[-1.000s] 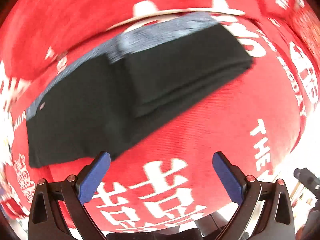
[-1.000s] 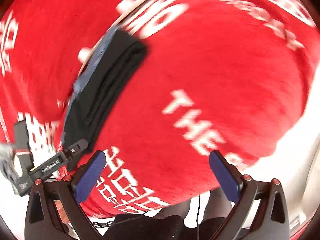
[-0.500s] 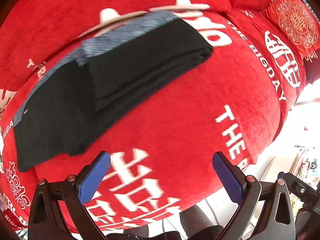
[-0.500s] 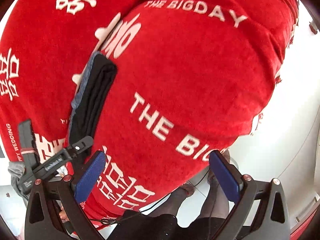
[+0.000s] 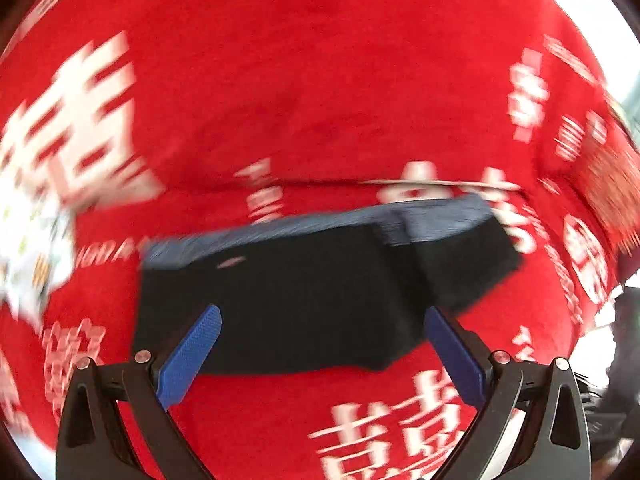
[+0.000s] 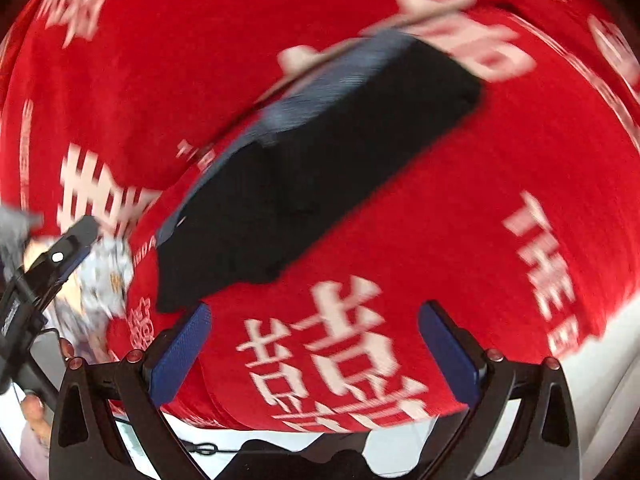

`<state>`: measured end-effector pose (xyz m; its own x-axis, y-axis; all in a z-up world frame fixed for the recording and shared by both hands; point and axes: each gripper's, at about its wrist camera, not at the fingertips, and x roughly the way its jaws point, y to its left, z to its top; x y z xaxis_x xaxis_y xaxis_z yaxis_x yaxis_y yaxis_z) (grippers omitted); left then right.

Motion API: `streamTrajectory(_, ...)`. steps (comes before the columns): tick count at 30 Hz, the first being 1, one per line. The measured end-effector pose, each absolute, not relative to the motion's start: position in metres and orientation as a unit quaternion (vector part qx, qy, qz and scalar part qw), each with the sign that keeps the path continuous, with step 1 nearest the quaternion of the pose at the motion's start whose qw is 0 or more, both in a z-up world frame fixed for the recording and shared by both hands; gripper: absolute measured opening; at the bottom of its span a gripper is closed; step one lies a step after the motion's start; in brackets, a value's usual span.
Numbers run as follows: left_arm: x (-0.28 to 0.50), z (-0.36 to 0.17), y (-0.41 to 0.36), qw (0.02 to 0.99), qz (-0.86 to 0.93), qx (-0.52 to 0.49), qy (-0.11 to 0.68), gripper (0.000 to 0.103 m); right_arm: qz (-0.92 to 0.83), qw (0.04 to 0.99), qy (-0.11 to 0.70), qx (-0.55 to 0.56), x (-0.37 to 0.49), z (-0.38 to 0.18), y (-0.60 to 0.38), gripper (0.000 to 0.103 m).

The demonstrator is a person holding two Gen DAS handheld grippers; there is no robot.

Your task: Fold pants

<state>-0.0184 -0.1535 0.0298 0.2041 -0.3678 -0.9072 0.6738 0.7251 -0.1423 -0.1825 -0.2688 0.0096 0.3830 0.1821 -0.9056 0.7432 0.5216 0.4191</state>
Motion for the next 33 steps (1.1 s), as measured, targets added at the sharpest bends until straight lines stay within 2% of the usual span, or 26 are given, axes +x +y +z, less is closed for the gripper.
streamTrajectory(5, 0.022, -0.012, -0.078, 0.761, -0.275, 0.097, 0.579, 0.102, -0.148, 0.713, 0.569, 0.383, -0.114, -0.001, -0.237, 0.103)
streamTrajectory(9, 0.044, -0.067, -0.011, 0.728, -0.234, 0.011, 0.644, 0.102, -0.121, 0.709, 0.600, 0.349, -0.076, -0.024, -0.222, 0.103)
streamTrajectory(14, 0.051, -0.126, 0.035, 0.690, -0.202, -0.082, 0.690, 0.102, -0.104, 0.717, 0.622, 0.295, -0.033, -0.052, -0.209, 0.103)
streamTrajectory(18, 0.055, -0.158, 0.035, 0.656, -0.236, -0.172, 0.696, 0.102, -0.094, 0.714, 0.639, 0.269, -0.016, -0.079, -0.199, 0.103)
streamTrajectory(22, 0.060, -0.173, 0.013, 0.634, -0.277, -0.218, 0.688, 0.102, -0.084, 0.706, 0.650, 0.267, -0.017, -0.097, -0.195, 0.103)
streamTrajectory(29, 0.067, -0.186, -0.010, 0.633, -0.263, -0.222, 0.694, 0.102, -0.070, 0.709, 0.650, 0.264, -0.018, -0.098, -0.195, 0.103)
streamTrajectory(33, 0.065, -0.152, -0.024, 0.677, -0.268, -0.182, 0.661, 0.102, -0.071, 0.708, 0.645, 0.279, -0.021, -0.098, -0.200, 0.103)
